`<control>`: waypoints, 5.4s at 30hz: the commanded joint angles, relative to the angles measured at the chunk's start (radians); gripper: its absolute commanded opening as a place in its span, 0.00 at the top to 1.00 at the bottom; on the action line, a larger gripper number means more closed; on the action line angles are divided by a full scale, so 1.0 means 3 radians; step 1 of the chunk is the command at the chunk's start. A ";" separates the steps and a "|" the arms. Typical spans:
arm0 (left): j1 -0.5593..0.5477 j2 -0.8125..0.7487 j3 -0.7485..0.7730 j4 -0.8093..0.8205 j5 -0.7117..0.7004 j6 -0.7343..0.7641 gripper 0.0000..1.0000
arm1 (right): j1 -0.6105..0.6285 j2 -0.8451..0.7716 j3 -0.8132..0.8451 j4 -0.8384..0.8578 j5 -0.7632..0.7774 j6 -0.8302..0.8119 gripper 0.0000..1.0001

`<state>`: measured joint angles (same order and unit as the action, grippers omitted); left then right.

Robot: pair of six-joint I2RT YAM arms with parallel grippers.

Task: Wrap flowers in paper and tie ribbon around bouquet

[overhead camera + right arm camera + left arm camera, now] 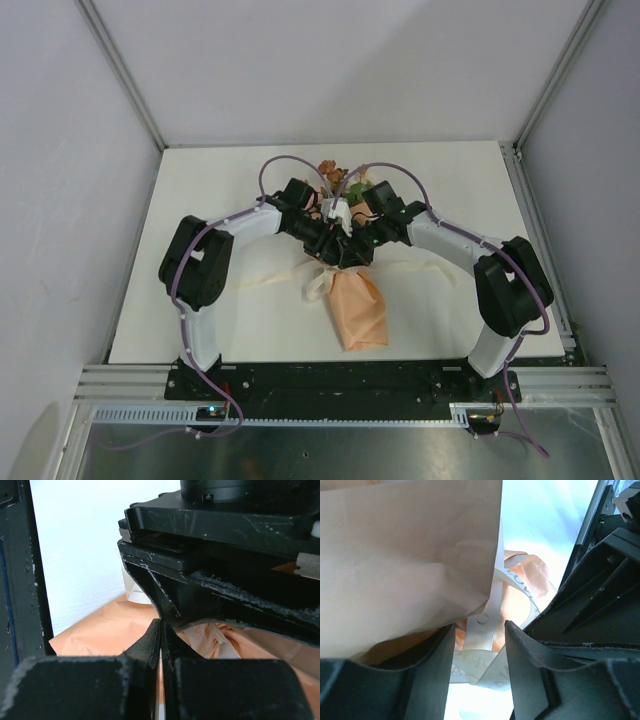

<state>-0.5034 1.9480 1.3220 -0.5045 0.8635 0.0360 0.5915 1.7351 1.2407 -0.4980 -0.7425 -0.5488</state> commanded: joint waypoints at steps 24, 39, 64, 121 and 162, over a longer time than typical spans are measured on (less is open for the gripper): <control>0.0118 -0.0174 0.0162 -0.0009 0.0163 -0.0147 0.99 | -0.0074 -0.0171 -0.0079 0.0005 0.0017 0.0010 0.83; 0.0118 0.0081 0.0274 -0.0006 0.0156 -0.0480 1.00 | 0.0545 -0.0834 -0.0345 0.0310 0.0591 -0.0563 0.35; 0.0096 0.0212 0.0283 -0.0131 -0.0114 -0.0480 1.00 | 0.1031 -0.0048 -0.0332 0.0372 0.0759 -0.2960 0.17; 0.0340 -0.0152 0.0112 -0.0455 -0.0327 -0.0009 1.00 | 0.0238 -0.0202 0.0080 -0.0216 -0.0165 -0.0968 1.00; 0.0825 -0.0472 -0.0300 -0.0541 -0.2129 0.0827 1.00 | -0.1094 0.0539 -0.0459 0.0064 -0.0649 0.2088 1.00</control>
<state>-0.2867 1.7966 1.2285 -0.6674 0.3832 0.2188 0.3138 1.8874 1.1378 -0.4278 -0.9974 0.0315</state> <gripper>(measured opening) 0.006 0.010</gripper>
